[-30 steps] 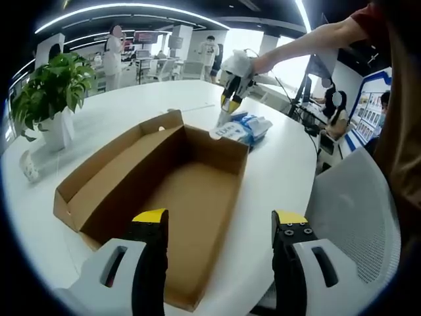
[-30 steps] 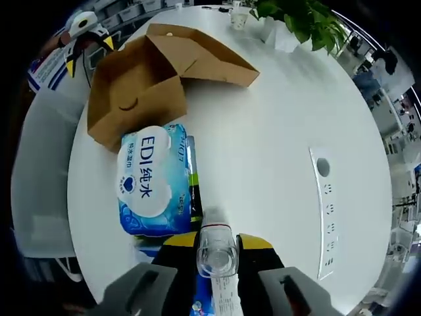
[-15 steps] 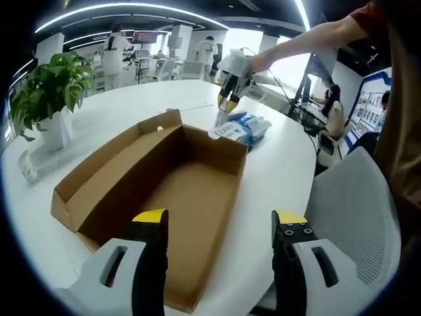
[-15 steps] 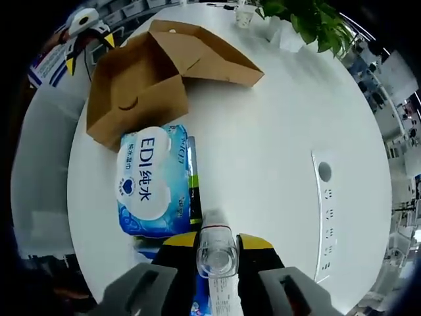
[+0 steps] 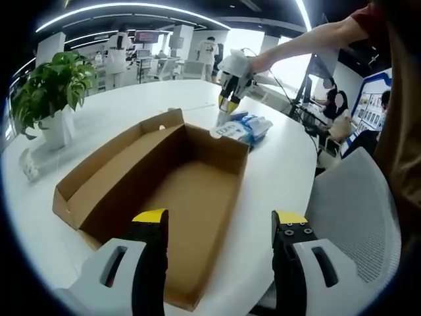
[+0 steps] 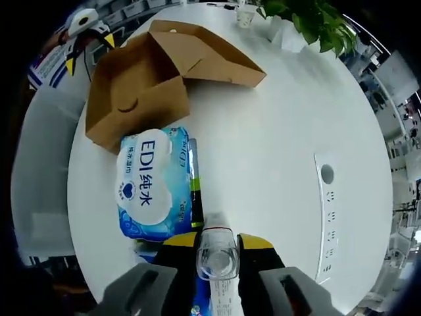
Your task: Operate the shoe box by opening the lid, removing the specified soft item, and placing it in the target area until the item is outside and the box remains undamaged.
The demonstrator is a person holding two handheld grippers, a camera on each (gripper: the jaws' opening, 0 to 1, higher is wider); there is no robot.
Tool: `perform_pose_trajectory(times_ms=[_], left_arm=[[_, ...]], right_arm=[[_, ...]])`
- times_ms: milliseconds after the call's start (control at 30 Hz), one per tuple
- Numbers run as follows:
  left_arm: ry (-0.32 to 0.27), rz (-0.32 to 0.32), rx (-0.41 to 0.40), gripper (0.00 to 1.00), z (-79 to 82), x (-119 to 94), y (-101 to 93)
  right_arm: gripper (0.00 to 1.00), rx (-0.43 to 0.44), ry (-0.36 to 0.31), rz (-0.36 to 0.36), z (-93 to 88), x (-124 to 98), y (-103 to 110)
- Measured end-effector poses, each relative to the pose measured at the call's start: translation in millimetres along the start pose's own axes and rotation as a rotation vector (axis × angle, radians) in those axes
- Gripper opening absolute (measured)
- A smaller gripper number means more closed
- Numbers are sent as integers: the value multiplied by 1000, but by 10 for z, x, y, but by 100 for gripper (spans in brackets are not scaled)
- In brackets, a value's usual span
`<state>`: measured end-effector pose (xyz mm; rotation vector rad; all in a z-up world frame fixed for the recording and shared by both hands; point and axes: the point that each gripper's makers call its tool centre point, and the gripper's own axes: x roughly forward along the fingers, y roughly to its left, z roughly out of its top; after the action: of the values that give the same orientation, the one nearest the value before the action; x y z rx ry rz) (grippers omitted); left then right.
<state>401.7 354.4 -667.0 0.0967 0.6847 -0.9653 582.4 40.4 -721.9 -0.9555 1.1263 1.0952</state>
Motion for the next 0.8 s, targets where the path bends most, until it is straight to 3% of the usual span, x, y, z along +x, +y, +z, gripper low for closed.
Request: perform_pose_trajectory(times_ms=[800], left_arm=[[-1, 5, -6, 64, -13, -23, 21]], right_arm=[[21, -9, -6, -14, 5, -10, -56]])
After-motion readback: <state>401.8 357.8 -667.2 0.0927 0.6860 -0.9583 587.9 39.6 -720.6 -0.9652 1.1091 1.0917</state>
